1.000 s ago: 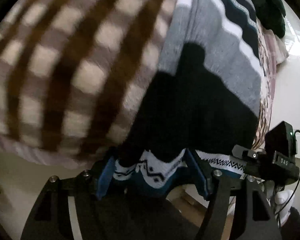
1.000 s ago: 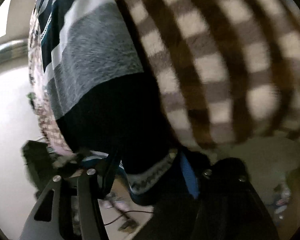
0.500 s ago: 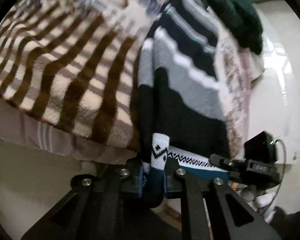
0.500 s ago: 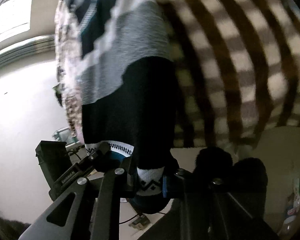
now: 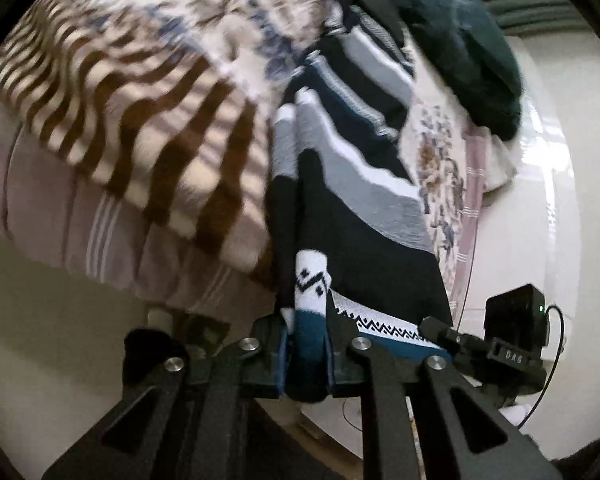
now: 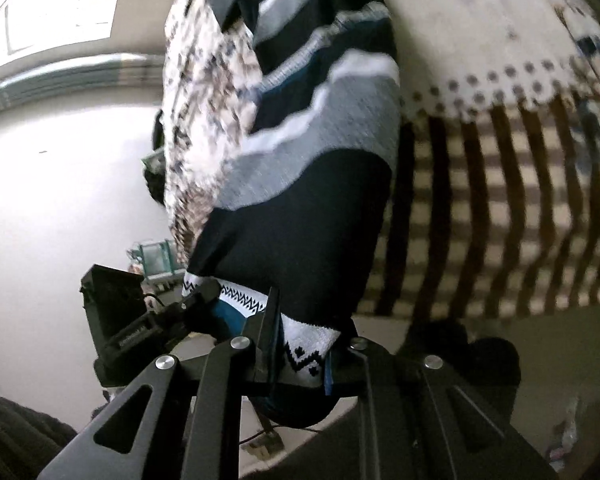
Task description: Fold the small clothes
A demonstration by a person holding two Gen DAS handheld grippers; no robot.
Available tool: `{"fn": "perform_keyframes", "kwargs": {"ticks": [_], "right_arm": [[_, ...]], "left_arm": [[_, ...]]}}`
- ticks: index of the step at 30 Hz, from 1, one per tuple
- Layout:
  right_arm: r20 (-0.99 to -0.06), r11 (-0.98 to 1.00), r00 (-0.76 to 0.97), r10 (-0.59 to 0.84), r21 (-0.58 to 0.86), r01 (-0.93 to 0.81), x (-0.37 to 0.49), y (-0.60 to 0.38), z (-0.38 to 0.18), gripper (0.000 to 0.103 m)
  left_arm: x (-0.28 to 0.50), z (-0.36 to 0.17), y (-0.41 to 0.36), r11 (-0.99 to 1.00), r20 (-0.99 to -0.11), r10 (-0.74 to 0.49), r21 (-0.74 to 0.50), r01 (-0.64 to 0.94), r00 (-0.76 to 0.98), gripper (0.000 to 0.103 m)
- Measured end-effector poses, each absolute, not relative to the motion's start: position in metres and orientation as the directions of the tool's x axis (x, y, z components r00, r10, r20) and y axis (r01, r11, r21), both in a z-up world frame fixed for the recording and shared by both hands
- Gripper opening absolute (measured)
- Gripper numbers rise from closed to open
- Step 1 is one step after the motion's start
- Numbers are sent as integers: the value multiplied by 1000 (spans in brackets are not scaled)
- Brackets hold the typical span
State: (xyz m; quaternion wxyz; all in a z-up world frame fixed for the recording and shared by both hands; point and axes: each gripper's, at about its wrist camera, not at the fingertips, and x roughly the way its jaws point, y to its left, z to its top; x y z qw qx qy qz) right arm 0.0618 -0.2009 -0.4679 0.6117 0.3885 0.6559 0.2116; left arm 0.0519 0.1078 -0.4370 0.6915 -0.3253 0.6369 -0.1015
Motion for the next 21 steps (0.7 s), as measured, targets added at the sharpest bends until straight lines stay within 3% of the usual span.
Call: {"fn": "perform_keyframes", "kwargs": {"ticks": [11,21], "right_arm": [[-601,556,53,797,766,321,50,-208,-488,16],[-575,524,257,776,816,243,154,-232,-436,16]], "left_arm": [[65,-411,89,750,-794,-561,-607,-263,234,10],[205,-363,73,676,-639,-629,-731,-94,444,10]]}}
